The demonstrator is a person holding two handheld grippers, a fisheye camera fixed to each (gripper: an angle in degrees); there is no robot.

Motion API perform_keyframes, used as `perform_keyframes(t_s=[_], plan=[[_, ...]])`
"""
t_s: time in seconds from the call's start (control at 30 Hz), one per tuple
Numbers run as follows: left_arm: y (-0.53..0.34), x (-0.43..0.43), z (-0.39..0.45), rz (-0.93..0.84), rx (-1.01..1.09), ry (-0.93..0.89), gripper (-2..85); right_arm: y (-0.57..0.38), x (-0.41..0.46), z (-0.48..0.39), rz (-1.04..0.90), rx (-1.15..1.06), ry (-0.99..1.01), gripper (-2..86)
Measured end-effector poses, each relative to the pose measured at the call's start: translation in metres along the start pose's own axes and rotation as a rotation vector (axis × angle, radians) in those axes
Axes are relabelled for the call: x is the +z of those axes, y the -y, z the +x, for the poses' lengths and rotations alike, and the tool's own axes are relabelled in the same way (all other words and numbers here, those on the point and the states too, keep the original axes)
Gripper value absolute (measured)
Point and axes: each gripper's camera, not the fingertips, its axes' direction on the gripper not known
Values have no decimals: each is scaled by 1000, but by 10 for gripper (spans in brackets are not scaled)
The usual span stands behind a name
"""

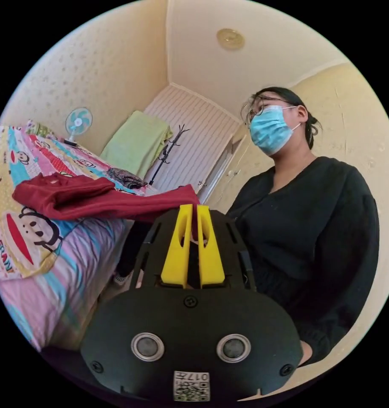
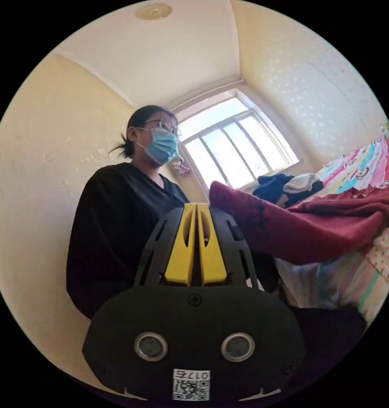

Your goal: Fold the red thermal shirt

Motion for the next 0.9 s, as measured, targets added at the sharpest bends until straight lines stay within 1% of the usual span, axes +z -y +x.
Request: perform_keyframes(t_s=[0.03,0.07,0.1,0.13,0.2,0.23,0.27,0.3,0.33,0.37,0.43,0.5,0.63,0.67,0.73,0.8,0.83,0.87,0.9], plan=[[3,-5,4,6,5,19,5,-1,-22,-13,140,-64,-76,10],[8,-16,7,36,-11,58,5,-2,-33,-15,202,-56,-145,10],[12,-25,0,68,-58,72,5,-7,-54,-11,289,21,-289,12],[13,-29,-5,85,-88,70,4,-12,-73,4,346,169,-433,15],[14,-41,-28,159,-205,51,5,-22,-90,30,372,372,-596,23],[14,-44,-31,181,-221,44,6,-27,-92,47,346,470,-674,31],[15,-48,-35,214,-239,27,7,-30,-92,56,327,527,-706,42],[17,-51,-34,231,-245,10,8,-34,-88,74,266,652,-767,66],[19,-53,-33,236,-247,6,9,-38,-79,92,157,782,-836,92],[22,-57,-28,244,-251,5,10,-39,-72,101,87,832,-875,105],[26,-65,-21,252,-255,5,11,-41,-38,135,-172,941,-995,121],[36,-74,-12,278,-249,-11,13,-44,-20,159,-293,980,-1041,126],[59,-87,-8,360,-223,-23,18,-49,-3,217,-501,1031,-1267,130],[65,-95,-12,417,-232,-12,19,-49,-2,227,-533,1038,-1283,130],[69,-110,-21,515,-266,8,21,-54,3,268,-656,1056,-1333,129],[71,-130,-31,634,-296,20,24,-63,7,300,-769,1099,-1314,129],[72,-133,-33,656,-298,22,24,-71,11,320,-824,1134,-1219,130],[74,-139,-35,682,-297,30,24,-76,13,328,-832,1146,-1158,130],[78,-142,-35,687,-299,48,24,-83,16,343,-830,1174,-1050,129]])
